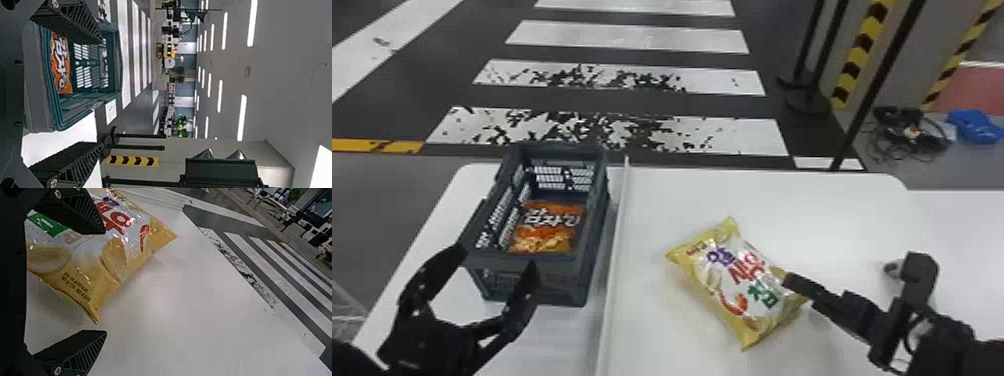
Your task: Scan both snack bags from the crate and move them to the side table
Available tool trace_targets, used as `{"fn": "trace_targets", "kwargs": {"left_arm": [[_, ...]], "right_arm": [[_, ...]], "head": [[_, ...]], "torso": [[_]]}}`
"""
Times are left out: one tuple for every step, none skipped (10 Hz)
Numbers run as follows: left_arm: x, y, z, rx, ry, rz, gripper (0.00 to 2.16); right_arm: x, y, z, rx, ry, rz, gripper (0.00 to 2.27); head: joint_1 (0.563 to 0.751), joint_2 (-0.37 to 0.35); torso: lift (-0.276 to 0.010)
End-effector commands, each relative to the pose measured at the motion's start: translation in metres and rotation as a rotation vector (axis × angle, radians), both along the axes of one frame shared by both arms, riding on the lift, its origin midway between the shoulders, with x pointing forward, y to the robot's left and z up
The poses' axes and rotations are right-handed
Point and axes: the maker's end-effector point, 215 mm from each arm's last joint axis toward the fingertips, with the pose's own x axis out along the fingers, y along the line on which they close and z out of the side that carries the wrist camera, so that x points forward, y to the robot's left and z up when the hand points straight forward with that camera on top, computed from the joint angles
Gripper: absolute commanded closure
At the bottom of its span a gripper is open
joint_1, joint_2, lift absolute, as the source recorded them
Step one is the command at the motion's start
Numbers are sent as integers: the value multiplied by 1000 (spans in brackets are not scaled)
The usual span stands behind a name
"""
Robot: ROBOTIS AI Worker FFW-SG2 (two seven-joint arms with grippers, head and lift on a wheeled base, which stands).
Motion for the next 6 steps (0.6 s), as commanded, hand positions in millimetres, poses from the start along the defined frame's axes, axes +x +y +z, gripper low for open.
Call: {"fn": "trace_targets", "kwargs": {"left_arm": [[0,1,-3,1,5,3,80],[0,0,-4,-1,6,0,80],[0,-1,-5,-3,8,1,80],[0,-1,-4,-3,6,-1,80],[0,0,-7,-3,10,1,80],[0,1,-9,-2,15,3,80]], "right_arm": [[-1,-6,-6,-9,8,-7,90],[-2,-4,-9,-5,15,-1,90],[-1,5,-8,4,13,16,90],[1,11,-9,8,13,24,100],[3,15,-10,16,16,32,137],[3,17,-15,11,28,38,394]], "head": [[695,-52],[695,-58],[695,-61],[695,-54],[695,-50],[695,-41]], "torso": [[-99],[-99],[-99],[-99],[-99],[-99]]}}
